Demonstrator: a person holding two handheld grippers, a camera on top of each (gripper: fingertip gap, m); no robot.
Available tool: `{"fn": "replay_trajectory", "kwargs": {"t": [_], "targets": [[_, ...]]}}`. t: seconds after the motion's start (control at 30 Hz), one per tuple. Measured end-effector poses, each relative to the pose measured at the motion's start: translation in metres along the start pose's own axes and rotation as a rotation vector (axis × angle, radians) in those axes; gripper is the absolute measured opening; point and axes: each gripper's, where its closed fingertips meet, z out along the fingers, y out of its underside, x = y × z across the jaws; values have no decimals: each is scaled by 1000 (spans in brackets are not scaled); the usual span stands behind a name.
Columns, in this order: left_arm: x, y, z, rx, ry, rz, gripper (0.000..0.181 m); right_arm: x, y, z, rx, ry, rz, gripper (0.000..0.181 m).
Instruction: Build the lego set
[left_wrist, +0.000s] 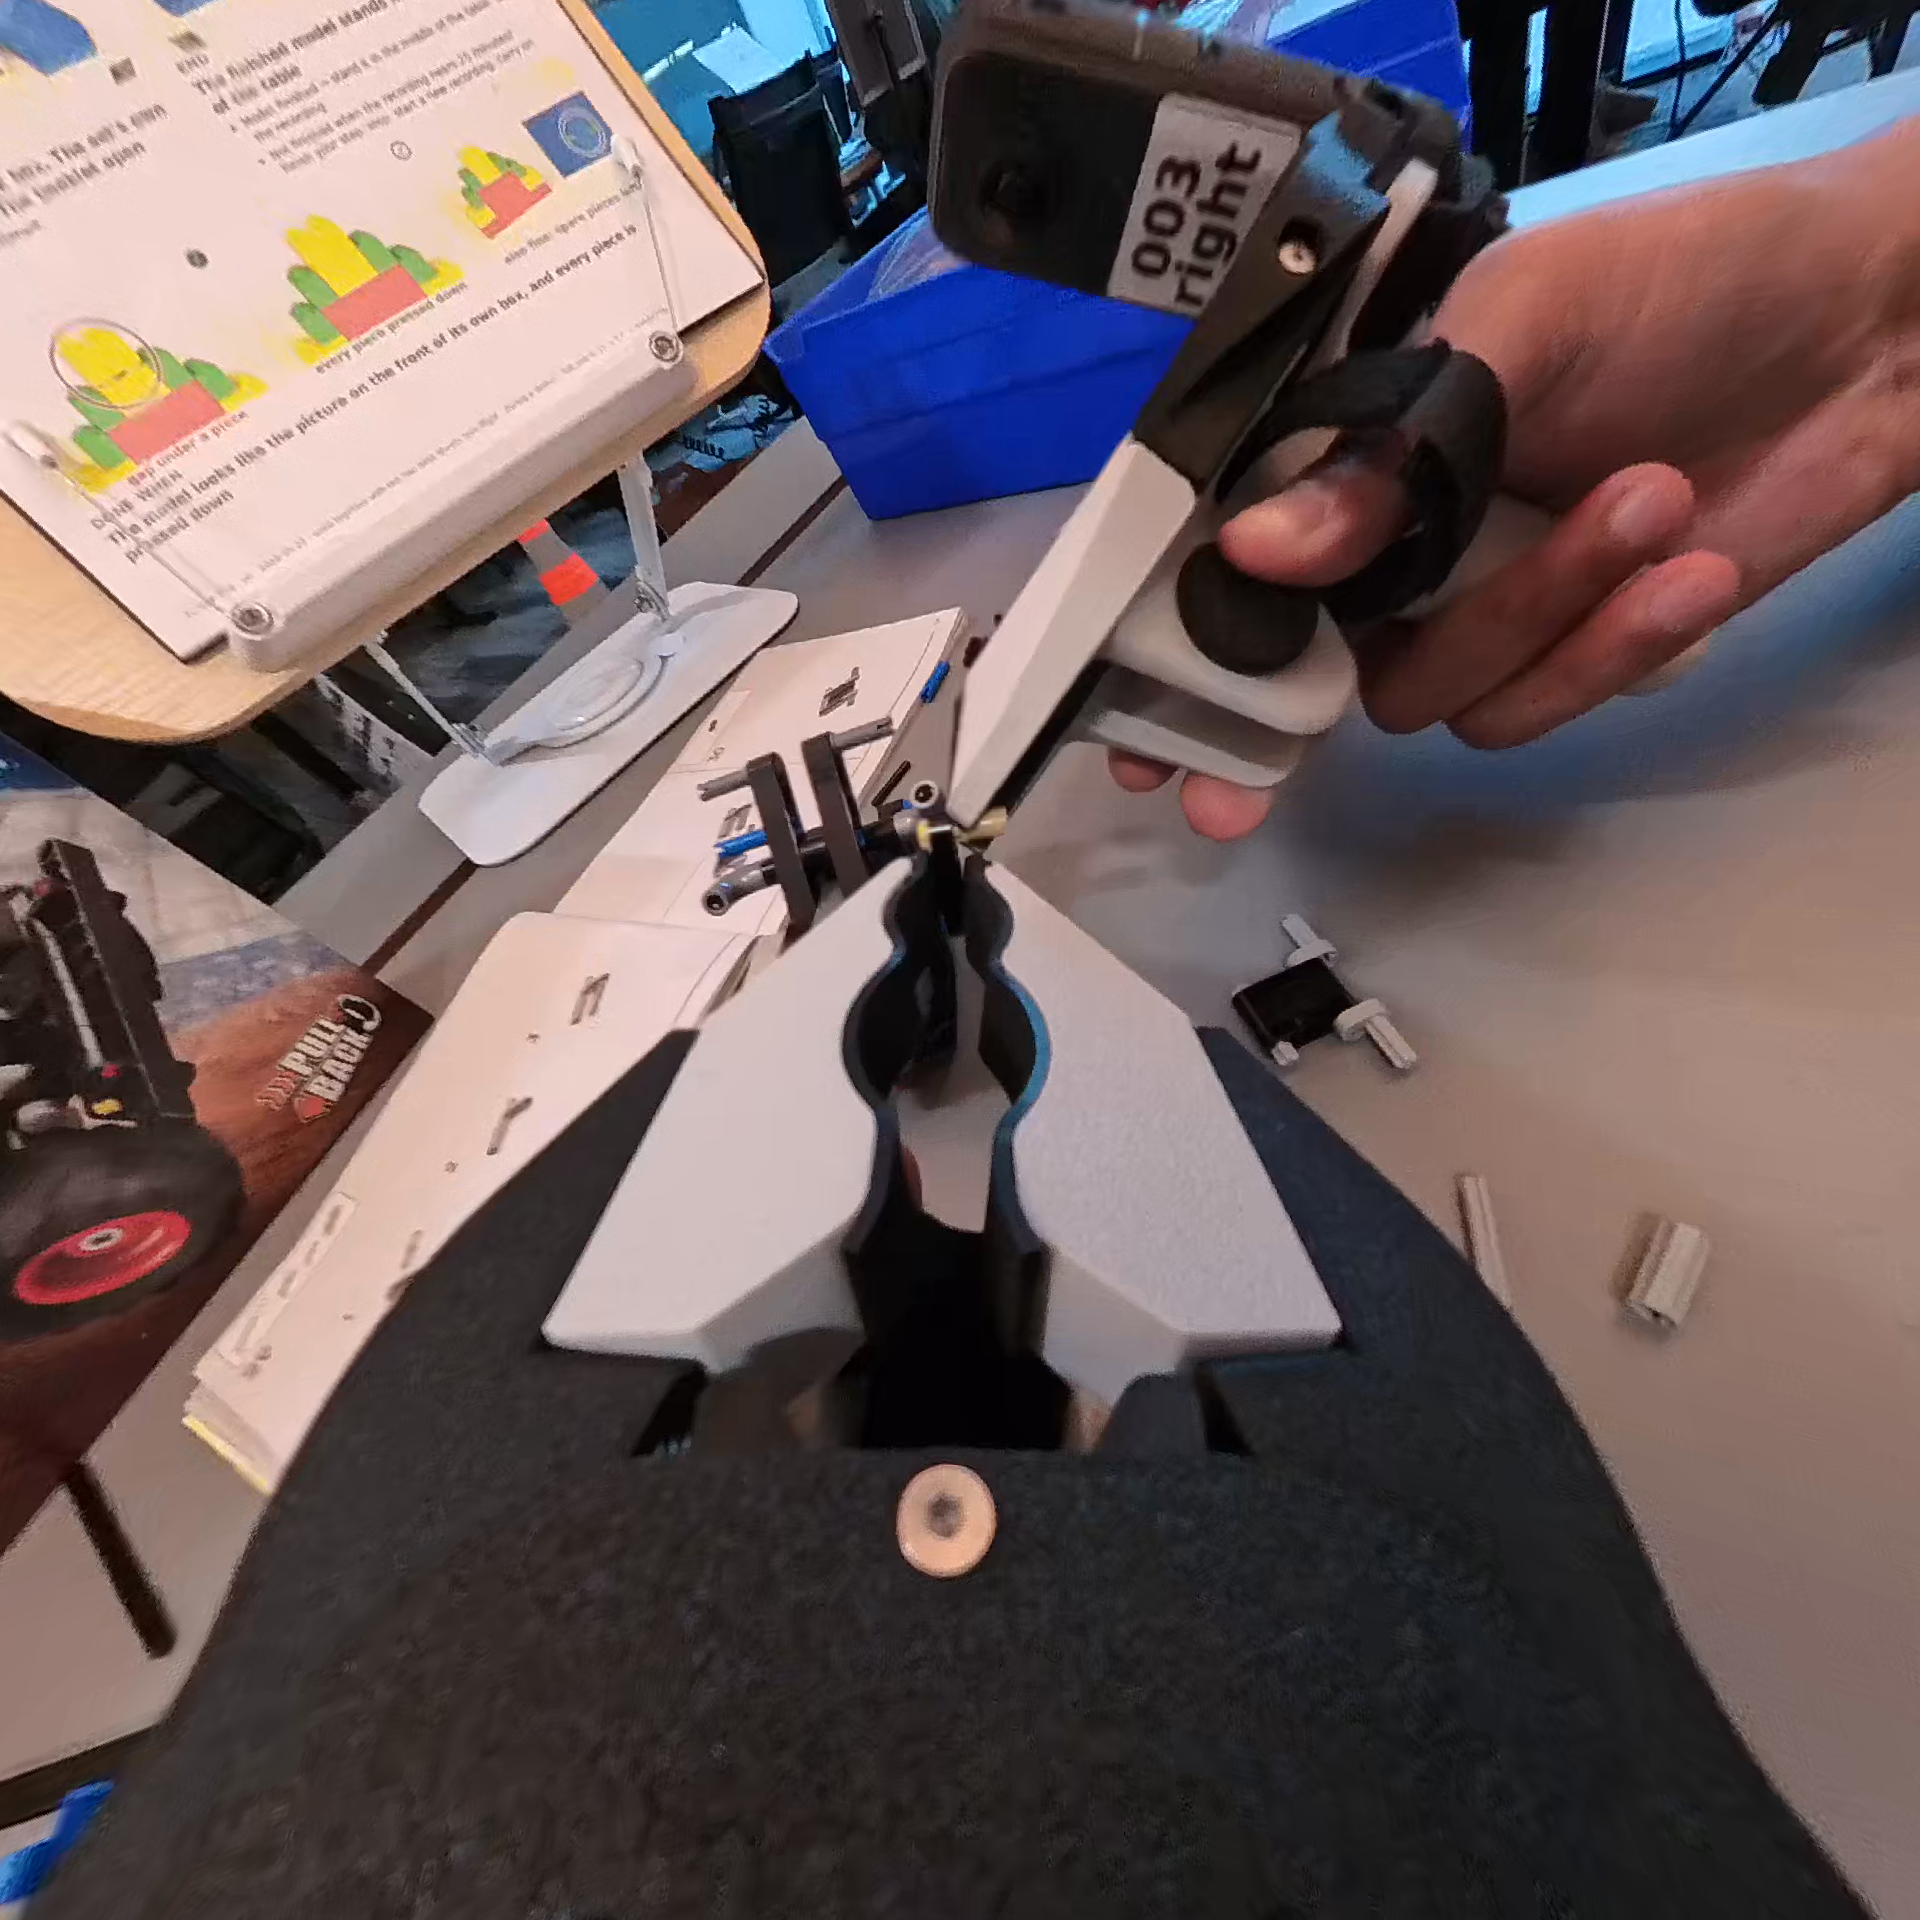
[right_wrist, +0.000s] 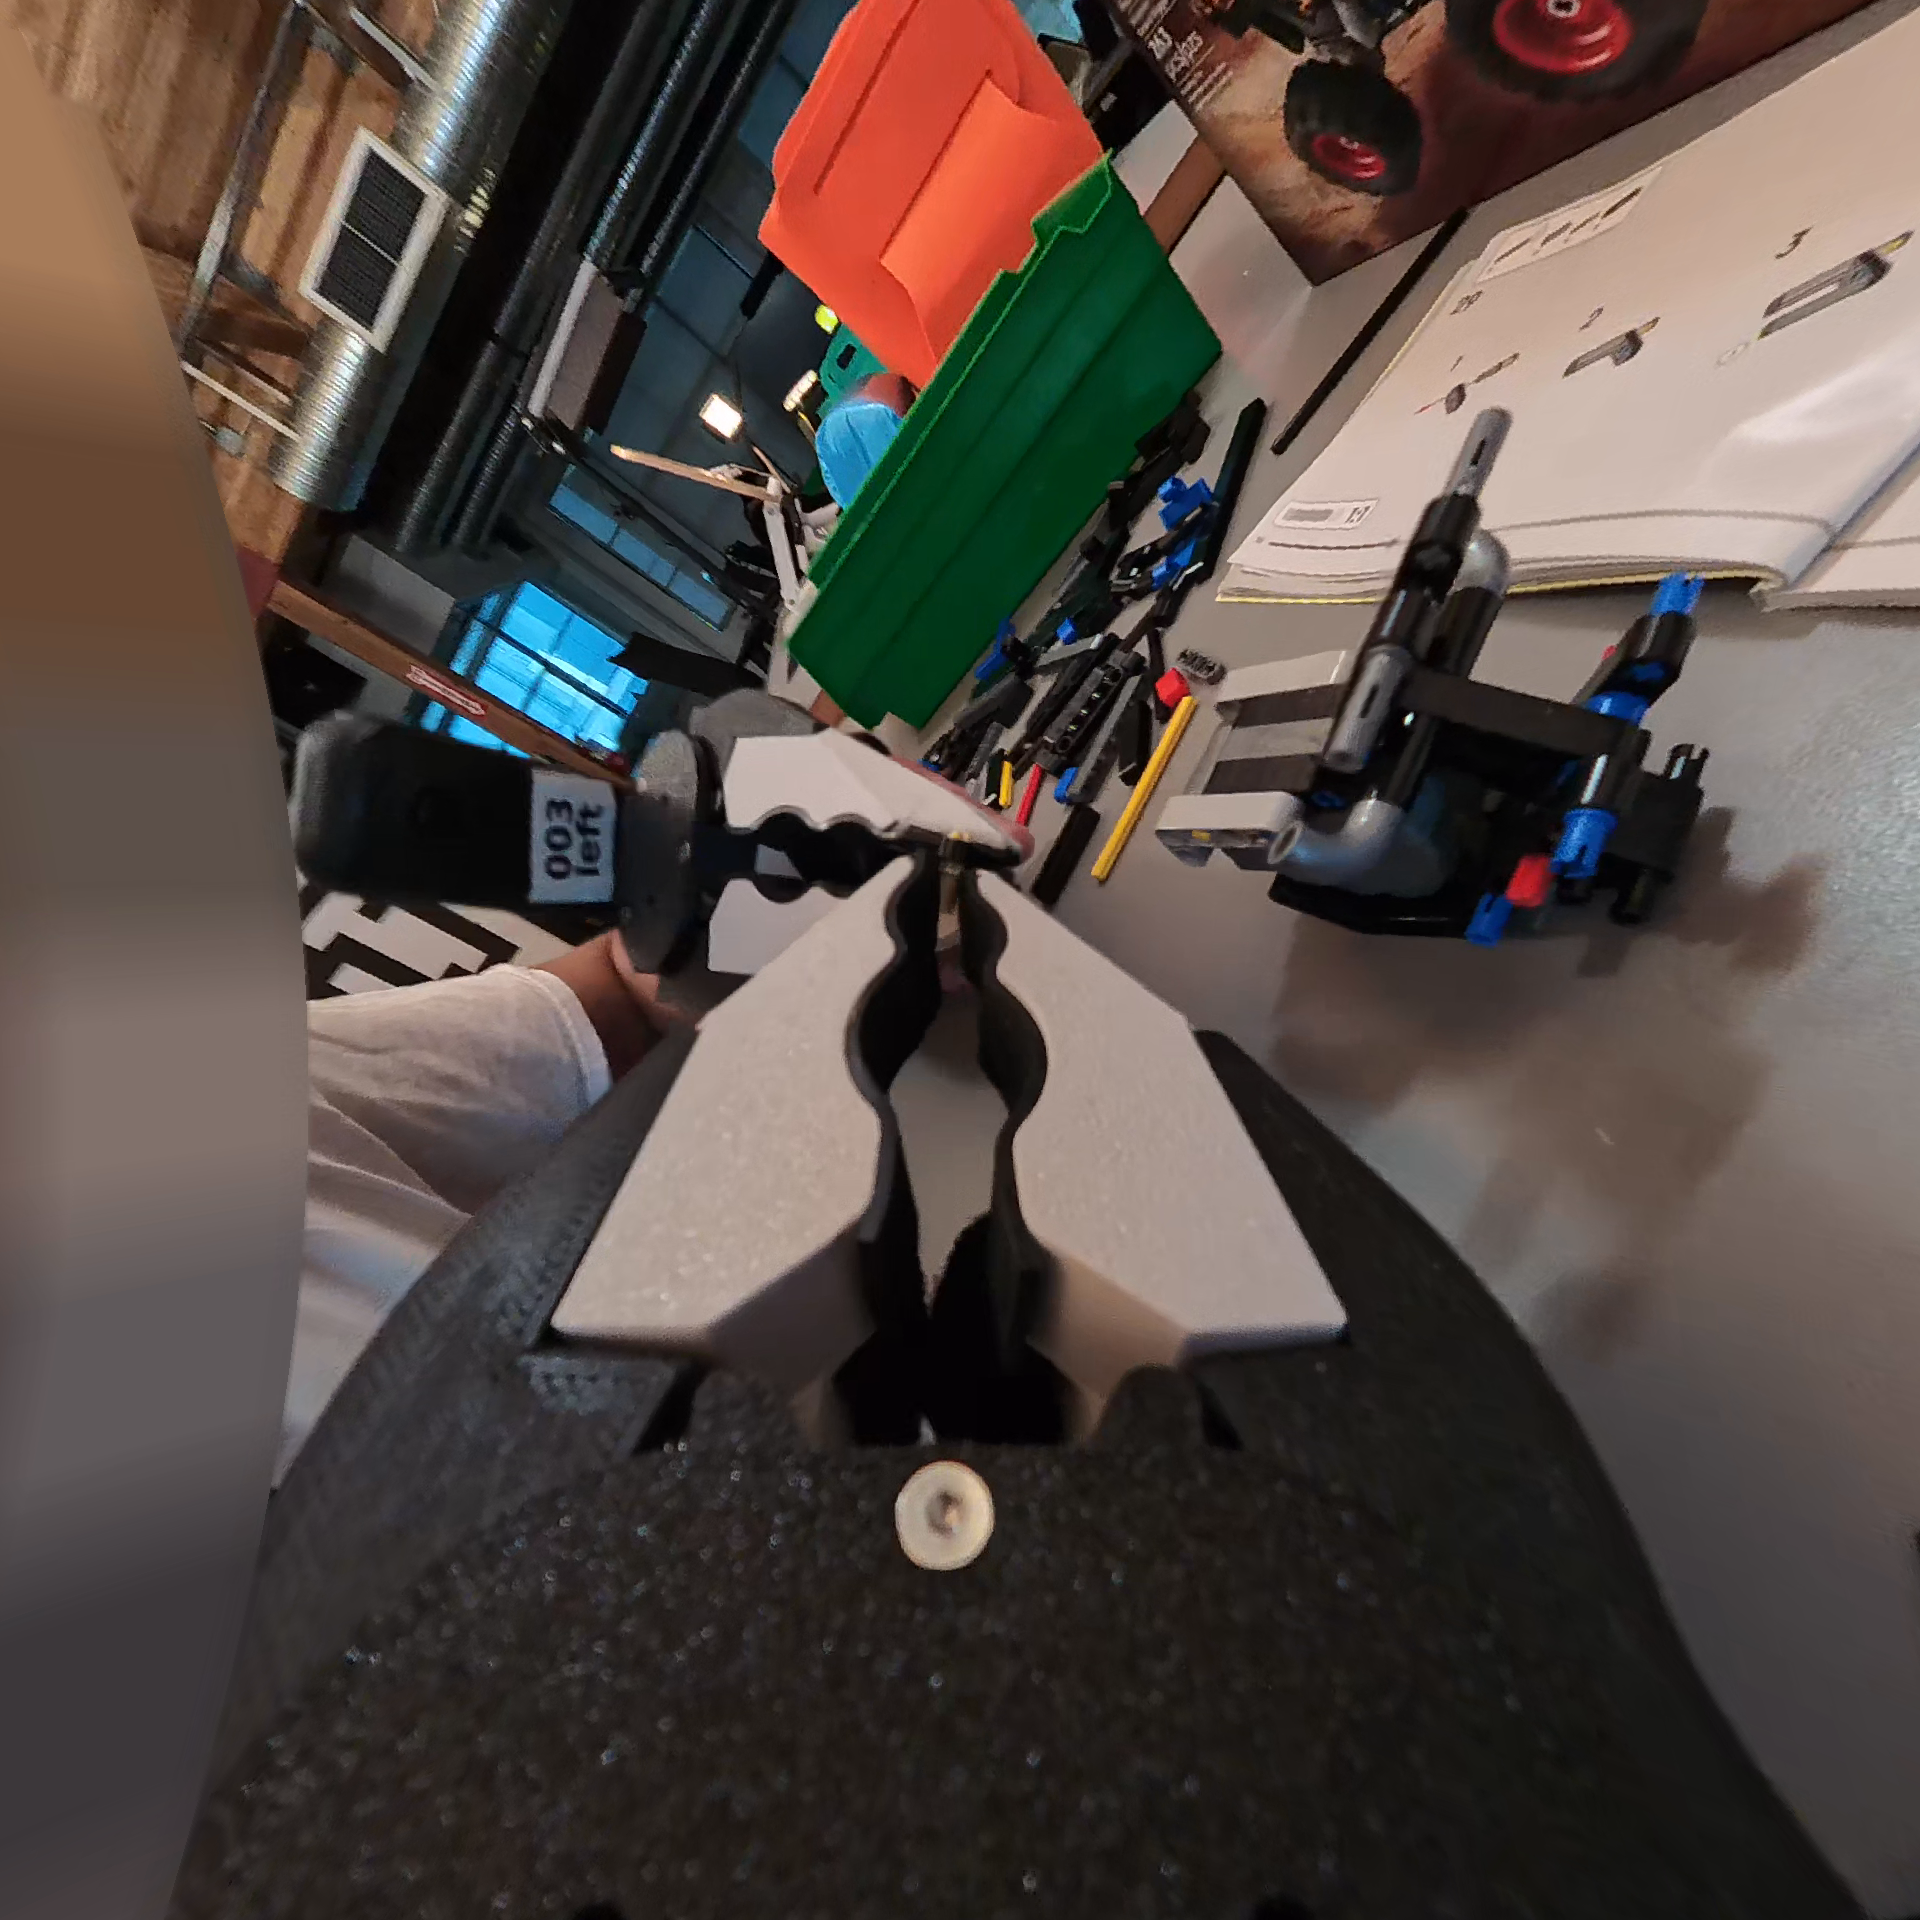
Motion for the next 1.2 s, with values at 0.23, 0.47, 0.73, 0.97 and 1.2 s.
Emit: {"fn": "replay_trajectory", "kwargs": {"t": [0.23,0.47,0.73,0.97,1.2], "targets": [[14,4,1,4,164,-96,2,-11,8,-14,-179,85,-694,28],[27,5,-2,2,230,-60,2,8,28,-14,-326,242,-1018,25],[36,9,-2,-25,269,-26,2,9,34,-15,-357,289,-1214,24],[43,12,0,-50,268,36,2,11,37,-14,-395,342,-1314,24],[42,13,1,-57,262,30,2,9,41,-14,-404,333,-1329,23]]}}
